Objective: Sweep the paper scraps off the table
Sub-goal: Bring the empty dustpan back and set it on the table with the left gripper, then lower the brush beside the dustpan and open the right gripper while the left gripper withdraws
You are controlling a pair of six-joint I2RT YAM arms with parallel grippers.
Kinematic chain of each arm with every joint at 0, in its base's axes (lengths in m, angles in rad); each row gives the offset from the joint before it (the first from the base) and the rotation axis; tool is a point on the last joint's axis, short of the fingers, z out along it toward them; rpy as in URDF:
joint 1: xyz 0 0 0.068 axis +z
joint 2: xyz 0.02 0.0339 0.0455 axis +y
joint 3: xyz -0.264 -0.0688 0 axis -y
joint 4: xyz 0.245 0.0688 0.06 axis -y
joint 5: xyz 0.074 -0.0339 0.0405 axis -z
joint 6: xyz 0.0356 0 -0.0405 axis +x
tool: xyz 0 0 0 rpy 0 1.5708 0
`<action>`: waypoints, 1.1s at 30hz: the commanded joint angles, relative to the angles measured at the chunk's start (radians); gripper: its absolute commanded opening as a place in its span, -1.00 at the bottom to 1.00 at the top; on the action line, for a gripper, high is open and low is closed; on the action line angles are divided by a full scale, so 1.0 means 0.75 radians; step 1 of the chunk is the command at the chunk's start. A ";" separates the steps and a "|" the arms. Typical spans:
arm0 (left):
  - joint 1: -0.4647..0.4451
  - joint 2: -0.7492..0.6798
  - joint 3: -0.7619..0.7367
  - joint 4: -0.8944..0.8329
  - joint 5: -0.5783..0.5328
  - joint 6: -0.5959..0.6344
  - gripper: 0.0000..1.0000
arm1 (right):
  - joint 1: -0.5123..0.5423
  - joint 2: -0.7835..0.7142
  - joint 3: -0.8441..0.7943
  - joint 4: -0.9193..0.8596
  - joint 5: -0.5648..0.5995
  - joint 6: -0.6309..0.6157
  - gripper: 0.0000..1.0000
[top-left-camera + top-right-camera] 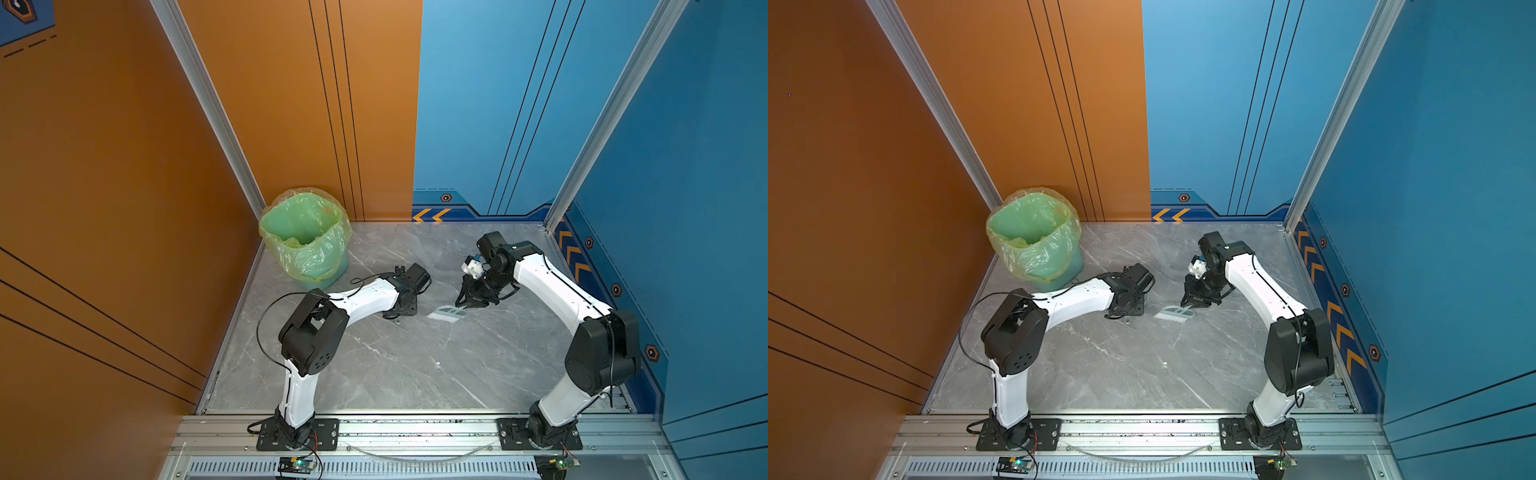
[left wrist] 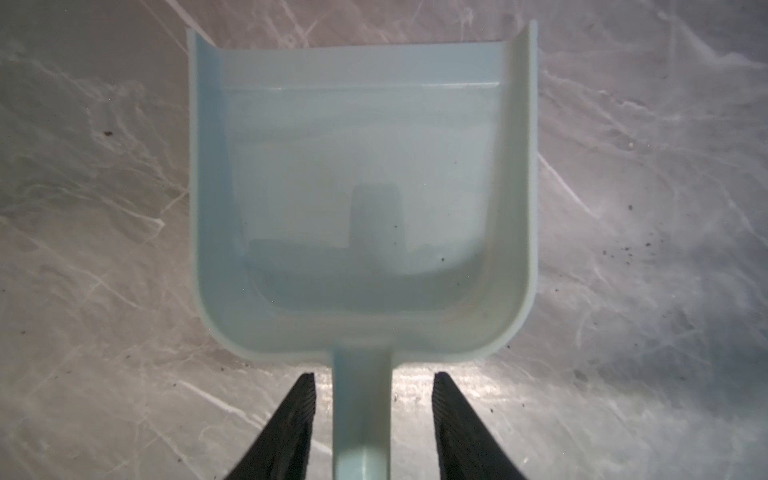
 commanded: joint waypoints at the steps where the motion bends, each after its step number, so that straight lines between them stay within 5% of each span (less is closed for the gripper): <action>1: 0.004 -0.140 -0.011 -0.021 0.010 0.038 0.05 | 0.010 0.019 0.072 0.037 0.072 0.048 -1.00; 15: 0.002 -0.421 -0.212 -0.061 -0.053 0.026 0.23 | 0.032 0.154 0.275 0.154 -0.027 0.156 -1.00; 33: -0.002 -0.632 -0.443 -0.061 -0.053 -0.019 0.29 | 0.207 0.172 0.105 0.741 0.066 0.220 -1.00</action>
